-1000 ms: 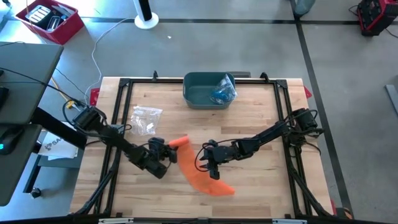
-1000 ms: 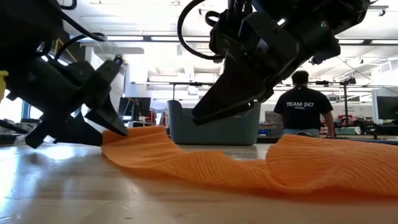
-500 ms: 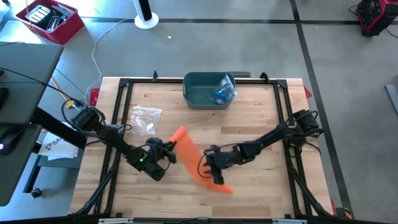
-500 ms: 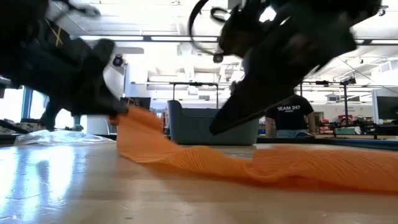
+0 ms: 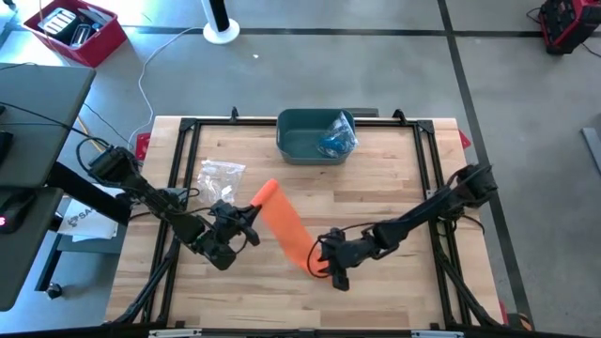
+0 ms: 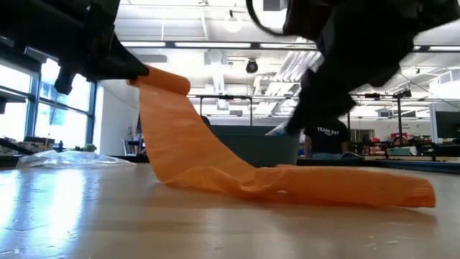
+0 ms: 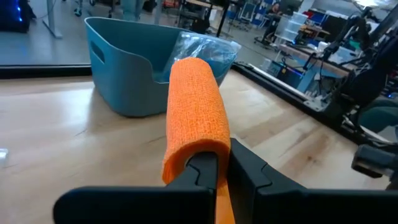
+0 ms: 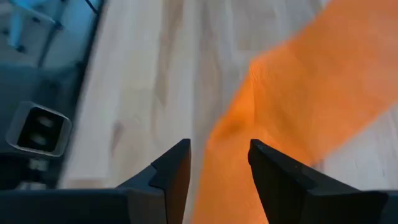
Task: Roll bandage
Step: Roll the orange bandage
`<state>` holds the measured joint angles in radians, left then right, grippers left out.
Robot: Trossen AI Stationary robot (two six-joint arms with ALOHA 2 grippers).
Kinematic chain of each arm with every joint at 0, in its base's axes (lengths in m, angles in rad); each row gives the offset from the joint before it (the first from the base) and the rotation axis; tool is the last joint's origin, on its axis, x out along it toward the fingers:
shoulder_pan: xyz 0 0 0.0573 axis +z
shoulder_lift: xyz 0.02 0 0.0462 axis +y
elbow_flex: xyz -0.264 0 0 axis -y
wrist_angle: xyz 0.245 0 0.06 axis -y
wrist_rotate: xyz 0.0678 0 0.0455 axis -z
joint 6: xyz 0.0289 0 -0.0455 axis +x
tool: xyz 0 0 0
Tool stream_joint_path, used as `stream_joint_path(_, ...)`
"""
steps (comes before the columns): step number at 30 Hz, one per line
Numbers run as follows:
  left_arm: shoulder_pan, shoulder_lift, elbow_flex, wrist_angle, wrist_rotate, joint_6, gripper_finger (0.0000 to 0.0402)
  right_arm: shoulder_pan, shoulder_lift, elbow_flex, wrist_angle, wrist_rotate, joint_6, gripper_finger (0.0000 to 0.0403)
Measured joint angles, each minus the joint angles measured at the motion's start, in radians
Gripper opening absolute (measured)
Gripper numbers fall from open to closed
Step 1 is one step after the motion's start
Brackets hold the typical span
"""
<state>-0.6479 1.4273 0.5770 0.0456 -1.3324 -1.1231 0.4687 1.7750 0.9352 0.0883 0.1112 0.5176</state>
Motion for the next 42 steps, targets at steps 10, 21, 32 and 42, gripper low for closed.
stream_joint_path(10, -0.002, 0.014, 0.0, 0.001, 0.023, 0.009, 0.0009, -0.033, 0.03, -0.001, -0.137, 0.103, 0.084, 0.0189)
stream_joint_path(21, 0.001, 0.015, 0.0, -0.003, 0.044, 0.006, 0.0009, 0.038, 0.079, -0.001, -0.098, -0.055, 0.109, 0.0155)
stream_joint_path(32, 0.011, 0.015, 0.0, -0.043, 0.001, -0.085, 0.0009, 0.205, 0.074, 0.038, -0.061, 0.231, -0.214, 0.0011)
stream_joint_path(42, 0.118, 0.014, -0.042, -0.354, 0.151, -0.581, 0.0009, 0.416, 0.033, 0.208, -0.24, 0.594, -0.671, 0.0005)
